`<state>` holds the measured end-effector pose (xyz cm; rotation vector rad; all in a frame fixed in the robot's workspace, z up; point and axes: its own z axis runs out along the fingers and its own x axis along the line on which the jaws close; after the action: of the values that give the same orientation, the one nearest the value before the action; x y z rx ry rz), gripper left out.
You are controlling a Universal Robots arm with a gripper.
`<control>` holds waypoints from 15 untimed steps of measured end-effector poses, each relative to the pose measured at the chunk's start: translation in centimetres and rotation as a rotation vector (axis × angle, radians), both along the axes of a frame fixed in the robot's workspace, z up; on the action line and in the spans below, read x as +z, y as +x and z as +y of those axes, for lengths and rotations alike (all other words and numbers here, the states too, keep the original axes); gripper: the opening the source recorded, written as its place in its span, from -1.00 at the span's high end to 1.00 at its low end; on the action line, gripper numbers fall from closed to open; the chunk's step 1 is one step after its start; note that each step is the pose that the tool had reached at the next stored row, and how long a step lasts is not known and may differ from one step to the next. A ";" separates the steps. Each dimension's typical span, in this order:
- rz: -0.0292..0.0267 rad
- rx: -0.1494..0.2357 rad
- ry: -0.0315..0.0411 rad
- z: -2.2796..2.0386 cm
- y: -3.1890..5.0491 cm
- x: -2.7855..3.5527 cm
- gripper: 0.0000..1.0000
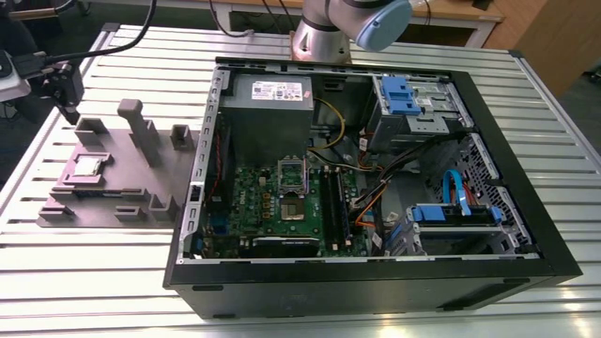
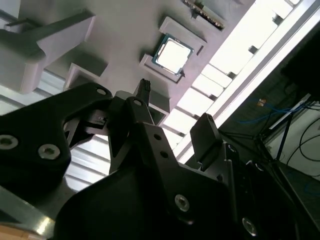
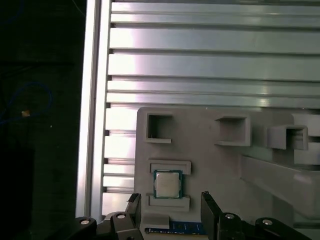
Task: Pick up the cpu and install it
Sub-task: 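Pick up the cpu and move it towards the insertion slot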
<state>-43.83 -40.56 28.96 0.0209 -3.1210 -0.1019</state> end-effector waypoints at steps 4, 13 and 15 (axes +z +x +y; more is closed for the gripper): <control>0.0000 0.000 -0.0001 -0.08 0.27 -0.72 -0.18; -0.0001 0.000 -0.0004 -0.36 0.48 -1.65 -0.18; -0.0002 0.000 -0.0004 -0.55 0.49 -1.76 -0.18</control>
<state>-43.34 -41.12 27.20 0.0211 -3.1211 -0.1013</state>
